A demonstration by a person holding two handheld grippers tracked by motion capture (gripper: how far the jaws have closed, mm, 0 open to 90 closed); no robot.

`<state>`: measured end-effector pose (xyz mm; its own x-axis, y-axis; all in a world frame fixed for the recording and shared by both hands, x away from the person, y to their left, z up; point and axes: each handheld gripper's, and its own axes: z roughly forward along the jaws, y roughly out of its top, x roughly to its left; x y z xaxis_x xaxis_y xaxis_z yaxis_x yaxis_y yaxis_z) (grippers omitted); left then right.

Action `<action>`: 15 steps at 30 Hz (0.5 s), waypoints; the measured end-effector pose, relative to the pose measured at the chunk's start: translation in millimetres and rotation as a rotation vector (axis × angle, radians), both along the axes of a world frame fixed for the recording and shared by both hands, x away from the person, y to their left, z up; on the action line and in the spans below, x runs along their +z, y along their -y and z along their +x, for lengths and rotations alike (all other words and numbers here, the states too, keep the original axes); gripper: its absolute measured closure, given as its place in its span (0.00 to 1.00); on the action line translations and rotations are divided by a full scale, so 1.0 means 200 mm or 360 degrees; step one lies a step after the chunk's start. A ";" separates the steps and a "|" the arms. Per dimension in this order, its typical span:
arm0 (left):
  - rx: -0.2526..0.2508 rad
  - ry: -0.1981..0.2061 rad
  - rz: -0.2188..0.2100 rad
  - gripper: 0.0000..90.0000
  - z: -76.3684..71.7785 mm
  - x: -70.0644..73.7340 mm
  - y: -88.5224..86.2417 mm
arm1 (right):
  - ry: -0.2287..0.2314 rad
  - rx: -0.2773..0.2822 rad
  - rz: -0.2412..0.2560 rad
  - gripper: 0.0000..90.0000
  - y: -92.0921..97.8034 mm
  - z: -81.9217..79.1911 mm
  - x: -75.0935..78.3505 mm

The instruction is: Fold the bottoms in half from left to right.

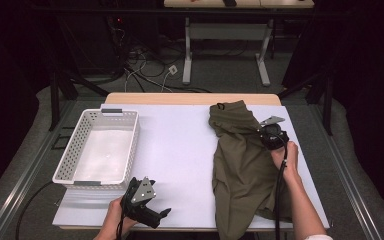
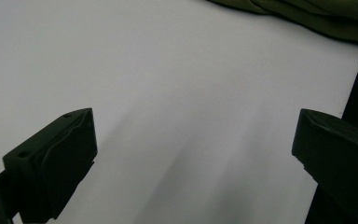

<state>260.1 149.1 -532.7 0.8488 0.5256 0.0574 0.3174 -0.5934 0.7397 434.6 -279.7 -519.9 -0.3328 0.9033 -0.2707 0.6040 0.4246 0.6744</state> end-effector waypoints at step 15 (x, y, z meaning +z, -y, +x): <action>-0.0005 -0.0011 0.0006 0.00 0.01 -0.01 0.00 | 0.0060 0.0242 0.0077 0.46 -0.12 0.02 0.11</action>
